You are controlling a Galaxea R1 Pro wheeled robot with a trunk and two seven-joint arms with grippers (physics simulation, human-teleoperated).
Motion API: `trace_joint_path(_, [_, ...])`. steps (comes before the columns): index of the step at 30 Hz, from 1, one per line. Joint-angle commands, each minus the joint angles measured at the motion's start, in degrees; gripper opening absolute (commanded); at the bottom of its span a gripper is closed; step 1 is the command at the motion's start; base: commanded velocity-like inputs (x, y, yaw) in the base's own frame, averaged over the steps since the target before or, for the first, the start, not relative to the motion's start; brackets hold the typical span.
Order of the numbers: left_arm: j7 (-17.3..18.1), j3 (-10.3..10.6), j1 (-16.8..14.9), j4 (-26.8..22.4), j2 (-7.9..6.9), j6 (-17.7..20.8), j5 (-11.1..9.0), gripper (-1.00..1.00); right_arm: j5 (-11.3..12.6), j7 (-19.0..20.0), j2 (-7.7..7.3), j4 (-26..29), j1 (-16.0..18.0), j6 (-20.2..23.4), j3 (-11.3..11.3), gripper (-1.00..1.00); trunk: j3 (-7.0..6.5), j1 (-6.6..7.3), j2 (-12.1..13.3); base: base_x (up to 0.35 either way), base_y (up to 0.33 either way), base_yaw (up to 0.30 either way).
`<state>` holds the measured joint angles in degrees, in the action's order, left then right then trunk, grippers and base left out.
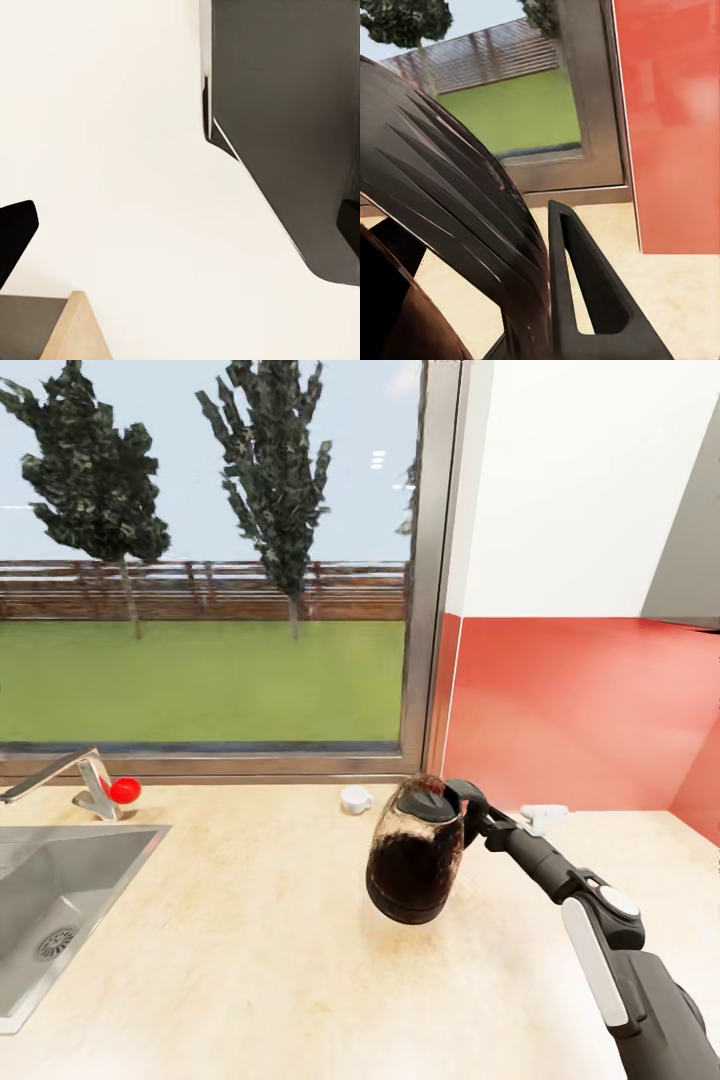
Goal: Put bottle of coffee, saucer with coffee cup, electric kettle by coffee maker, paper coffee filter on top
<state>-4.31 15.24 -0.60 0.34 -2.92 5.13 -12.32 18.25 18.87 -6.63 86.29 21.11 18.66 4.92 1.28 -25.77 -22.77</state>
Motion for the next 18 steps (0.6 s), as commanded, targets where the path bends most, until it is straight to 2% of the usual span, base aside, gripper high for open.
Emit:
trace_joint_path(1, [-0.1, 0.5, -0.1, 0.0, 0.01, 0.1, -0.5, 1.0, 0.6, 0.1, 0.02, 0.1, 0.1, 0.5, 0.0, -1.0, 0.13, -0.02, -0.1, -0.215, 0.122, 0.0])
trace_joint_path(12, [-0.1, 0.5, -0.1, 0.0, -0.12, 0.1, -0.7, 1.0, 0.6, 0.1, 0.04, 0.0, 0.1, 0.5, 0.2, -1.0, 0.13, -0.02, -0.1, -0.263, 0.212, 0.0])
trace_joint_path(18, [-0.1, 0.5, -0.1, 0.0, 0.0, 0.0, -0.7, 1.0, 0.6, 0.1, 0.04, 0.1, 0.1, 0.5, 0.3, -1.0, 0.13, -0.02, -0.1, -0.078, 0.286, 0.0])
